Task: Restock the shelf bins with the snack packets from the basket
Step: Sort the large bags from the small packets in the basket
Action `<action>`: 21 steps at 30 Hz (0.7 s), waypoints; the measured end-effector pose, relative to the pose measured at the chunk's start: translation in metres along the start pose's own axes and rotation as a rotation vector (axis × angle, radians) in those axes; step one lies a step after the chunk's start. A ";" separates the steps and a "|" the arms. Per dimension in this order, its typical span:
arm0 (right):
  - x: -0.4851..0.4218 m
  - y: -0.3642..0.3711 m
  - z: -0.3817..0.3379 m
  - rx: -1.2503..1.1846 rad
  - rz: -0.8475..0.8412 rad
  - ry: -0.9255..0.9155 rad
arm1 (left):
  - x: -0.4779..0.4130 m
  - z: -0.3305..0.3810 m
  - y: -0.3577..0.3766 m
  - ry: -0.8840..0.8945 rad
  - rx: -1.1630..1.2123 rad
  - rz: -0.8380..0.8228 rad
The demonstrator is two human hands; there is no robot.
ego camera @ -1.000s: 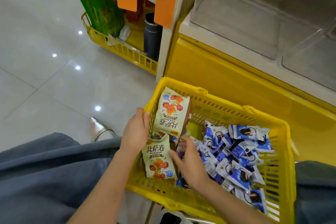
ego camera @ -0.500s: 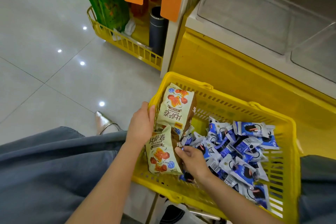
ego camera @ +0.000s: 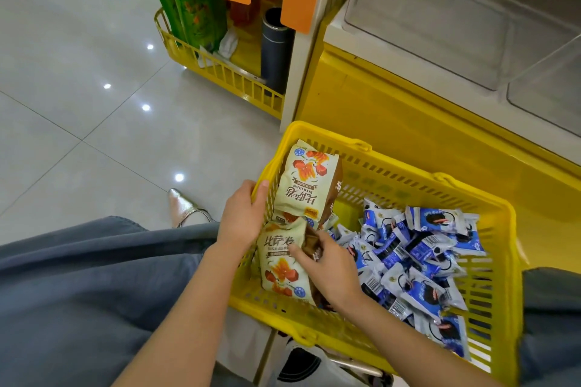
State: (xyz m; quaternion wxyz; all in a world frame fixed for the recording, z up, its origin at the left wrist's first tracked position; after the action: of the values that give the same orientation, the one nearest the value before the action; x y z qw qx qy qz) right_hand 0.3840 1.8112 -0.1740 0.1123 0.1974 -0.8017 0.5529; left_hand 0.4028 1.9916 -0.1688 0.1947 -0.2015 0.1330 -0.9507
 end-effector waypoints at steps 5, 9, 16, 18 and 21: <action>0.014 0.004 0.025 -0.822 -0.196 0.109 | 0.030 -0.006 -0.009 0.057 -0.117 0.020; 0.007 0.033 0.011 -0.655 -0.386 0.159 | 0.045 -0.003 -0.013 0.082 -0.107 0.063; -0.005 0.020 0.013 0.118 -0.341 -0.002 | 0.054 0.017 -0.014 0.097 -0.110 0.191; 0.007 0.002 0.023 0.032 -0.280 -0.075 | 0.058 0.035 -0.009 0.258 -0.194 0.249; 0.025 -0.036 0.067 0.065 -0.091 -0.153 | 0.066 0.053 0.022 0.462 -0.228 0.137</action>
State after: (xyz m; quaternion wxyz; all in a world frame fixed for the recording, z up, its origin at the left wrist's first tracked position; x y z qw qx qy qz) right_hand 0.3798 1.7330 -0.1584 0.0693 0.2791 -0.7798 0.5561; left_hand 0.3774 1.9343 -0.1074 0.1990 0.0100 0.2934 -0.9350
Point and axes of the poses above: each hand's wrist, its own x-axis away from the middle knuckle, its own y-axis out of the palm, z = x × y, the point moved 4 cm from there along -x, towards the middle knuckle, and after that the axes turned 14 degrees about x, right-handed, at the moved point
